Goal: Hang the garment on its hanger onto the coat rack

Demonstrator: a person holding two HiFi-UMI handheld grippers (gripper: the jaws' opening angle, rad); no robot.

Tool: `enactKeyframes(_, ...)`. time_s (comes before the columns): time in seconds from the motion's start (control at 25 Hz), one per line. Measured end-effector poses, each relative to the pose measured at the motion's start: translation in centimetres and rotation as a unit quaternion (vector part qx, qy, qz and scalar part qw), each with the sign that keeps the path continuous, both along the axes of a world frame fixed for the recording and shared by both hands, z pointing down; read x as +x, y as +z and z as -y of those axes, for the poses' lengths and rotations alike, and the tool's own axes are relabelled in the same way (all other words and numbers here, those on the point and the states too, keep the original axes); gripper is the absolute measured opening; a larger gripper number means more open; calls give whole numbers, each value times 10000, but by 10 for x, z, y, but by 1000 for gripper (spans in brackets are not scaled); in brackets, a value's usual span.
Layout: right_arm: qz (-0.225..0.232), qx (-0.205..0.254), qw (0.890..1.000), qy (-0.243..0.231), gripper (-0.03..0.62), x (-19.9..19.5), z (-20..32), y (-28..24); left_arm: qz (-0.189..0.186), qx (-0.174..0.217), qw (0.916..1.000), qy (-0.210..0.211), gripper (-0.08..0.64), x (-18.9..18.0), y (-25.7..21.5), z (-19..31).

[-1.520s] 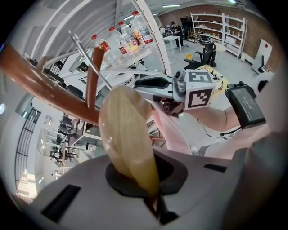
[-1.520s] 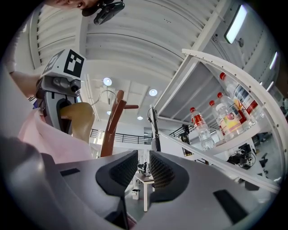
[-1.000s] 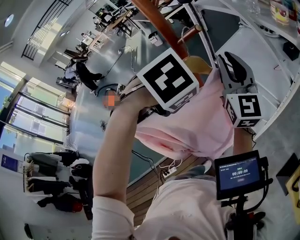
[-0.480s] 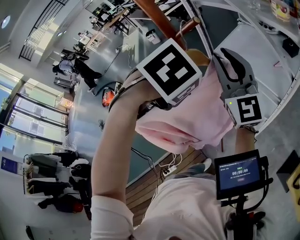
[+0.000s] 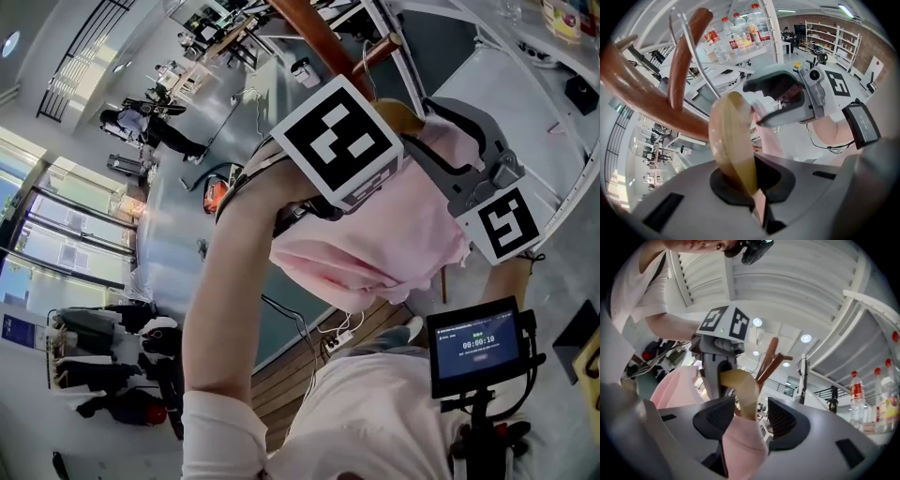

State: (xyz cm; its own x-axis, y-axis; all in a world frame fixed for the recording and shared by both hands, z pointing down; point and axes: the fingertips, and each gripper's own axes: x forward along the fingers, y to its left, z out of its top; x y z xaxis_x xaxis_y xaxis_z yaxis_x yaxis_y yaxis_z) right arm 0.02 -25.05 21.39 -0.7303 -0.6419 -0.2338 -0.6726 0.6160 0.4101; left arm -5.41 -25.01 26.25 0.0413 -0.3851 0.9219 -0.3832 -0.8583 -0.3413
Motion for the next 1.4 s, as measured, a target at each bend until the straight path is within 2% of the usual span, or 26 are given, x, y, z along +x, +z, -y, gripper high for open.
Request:
enactKeyframes(0.04, -328, -77, 9994, -4, 213, -5, 0, 7, 13, 5, 10000, 0, 5, 0, 0, 0)
enactKeyframes(0.12, -657, -74, 9975, 249, 216, -11, 9, 13, 40, -2, 10000, 18, 5, -1, -1, -1)
enactKeyframes(0.2, -621, 53, 9970, 455, 216, -15, 20, 10, 53, -7, 10000, 31, 5, -1, 1, -1)
enactKeyframes(0.32, -487, -137, 9975, 501, 211, -23, 29, 9, 71, 47, 10000, -14, 5, -2, 1, 1)
enactKeyframes(0.36, -467, -200, 9974, 515, 177, -27, 30, 9, 66, 64, 10000, -25, 5, -3, 0, 2)
enactKeyframes(0.44, -433, -253, 9971, 577, 158, -30, 30, 10, 66, 96, 9999, -44, 5, -5, -1, 1)
enactKeyframes(0.6, -473, -306, 9962, 669, 155, -28, 31, 9, 406, 18, 9985, -376, 6, -22, 1, -4)
enactKeyframes(0.8, -573, -446, 9946, 747, 155, -26, 34, 7, -46, 172, 9998, -44, 6, -2, -3, 6)
enactKeyframes(1.08, -501, -637, 9950, 576, 155, -30, 33, 5, 111, 208, 9997, 11, 8, -5, -7, 1)
enactKeyframes(1.4, -473, -766, 9944, 562, 155, -30, 34, 3, 203, 264, 9987, 391, 20, 0, -11, -1)
